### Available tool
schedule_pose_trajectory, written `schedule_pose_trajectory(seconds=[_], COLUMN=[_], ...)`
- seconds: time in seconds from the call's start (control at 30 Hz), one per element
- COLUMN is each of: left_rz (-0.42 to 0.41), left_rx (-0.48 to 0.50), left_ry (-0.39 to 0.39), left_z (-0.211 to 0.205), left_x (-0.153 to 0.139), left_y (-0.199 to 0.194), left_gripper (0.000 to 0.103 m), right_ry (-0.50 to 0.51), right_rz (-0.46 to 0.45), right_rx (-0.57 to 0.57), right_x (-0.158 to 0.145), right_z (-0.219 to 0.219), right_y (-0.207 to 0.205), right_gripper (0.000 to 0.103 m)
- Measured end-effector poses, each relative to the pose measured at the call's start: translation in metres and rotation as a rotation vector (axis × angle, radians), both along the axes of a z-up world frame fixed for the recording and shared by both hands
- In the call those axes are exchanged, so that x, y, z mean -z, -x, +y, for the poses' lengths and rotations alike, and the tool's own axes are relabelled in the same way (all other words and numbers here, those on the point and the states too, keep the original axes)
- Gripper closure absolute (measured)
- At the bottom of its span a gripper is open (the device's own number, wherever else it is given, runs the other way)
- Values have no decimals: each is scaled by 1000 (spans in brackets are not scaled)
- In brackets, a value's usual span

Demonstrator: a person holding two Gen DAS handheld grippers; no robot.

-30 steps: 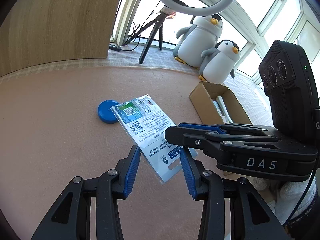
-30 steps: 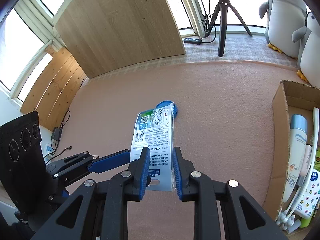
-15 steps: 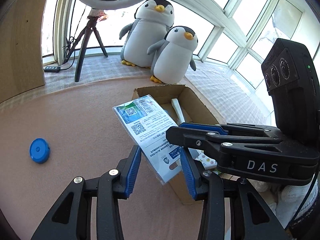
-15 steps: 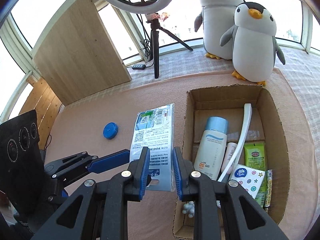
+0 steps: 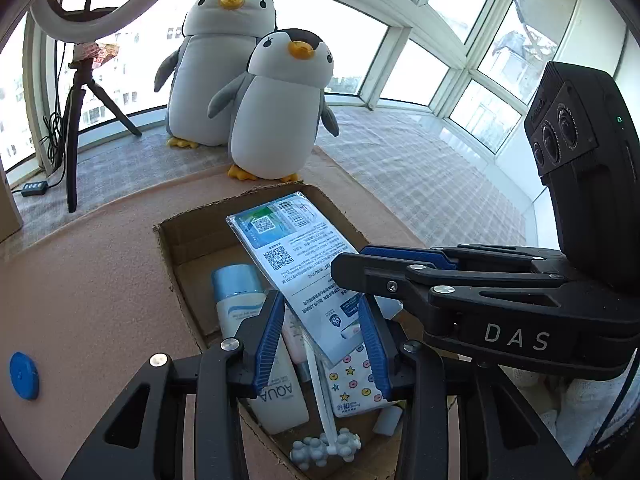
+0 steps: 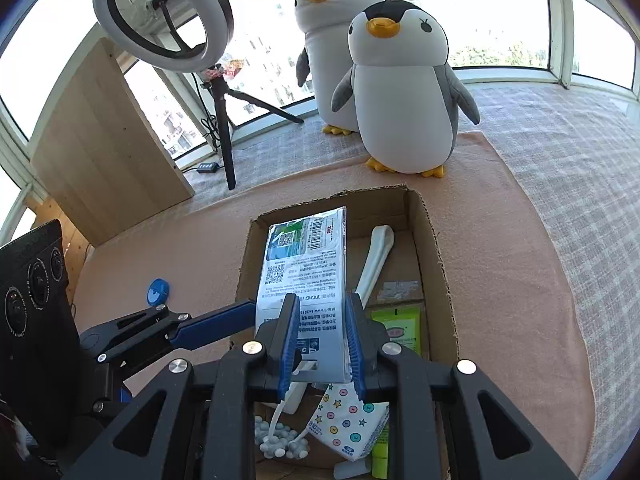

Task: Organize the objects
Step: 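Carry the card packet over the box and open the right tool, then move the left tool down to the blue round case and grasp it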

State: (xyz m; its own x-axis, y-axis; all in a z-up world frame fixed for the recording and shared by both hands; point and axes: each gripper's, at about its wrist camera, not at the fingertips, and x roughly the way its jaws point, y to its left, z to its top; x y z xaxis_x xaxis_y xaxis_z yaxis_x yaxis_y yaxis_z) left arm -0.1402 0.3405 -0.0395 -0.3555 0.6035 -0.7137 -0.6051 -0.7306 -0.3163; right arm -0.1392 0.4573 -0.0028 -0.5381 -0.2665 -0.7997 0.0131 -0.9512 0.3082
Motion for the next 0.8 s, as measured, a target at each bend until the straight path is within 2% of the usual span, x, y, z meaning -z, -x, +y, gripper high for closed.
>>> schedule_pose_trajectory(seconds=[0.1,0.2,0.23,0.5,0.8], left_rz=[-9,-20,-16,-32,-38], left_rx=[14,10,10,-37,-124], left_ry=[-12,6,17,42,70], left_z=[12,15,14,-11,-68], left_x=[4,12,15,24,31], left_y=[7,11,11,10,-2], left_gripper=[60,46,46,46,46], right_ry=[-12,-14,-13,-9,12], right_rz=[-16,-20,-19,-20,-16], right_rx=[9,36,41,27,-1], right_x=[2,4,4,7,9], right_z=[10,19,21,10,-22], right_y=[4,3,1,-12,-42], right_gripper=[81,64,60,60,59])
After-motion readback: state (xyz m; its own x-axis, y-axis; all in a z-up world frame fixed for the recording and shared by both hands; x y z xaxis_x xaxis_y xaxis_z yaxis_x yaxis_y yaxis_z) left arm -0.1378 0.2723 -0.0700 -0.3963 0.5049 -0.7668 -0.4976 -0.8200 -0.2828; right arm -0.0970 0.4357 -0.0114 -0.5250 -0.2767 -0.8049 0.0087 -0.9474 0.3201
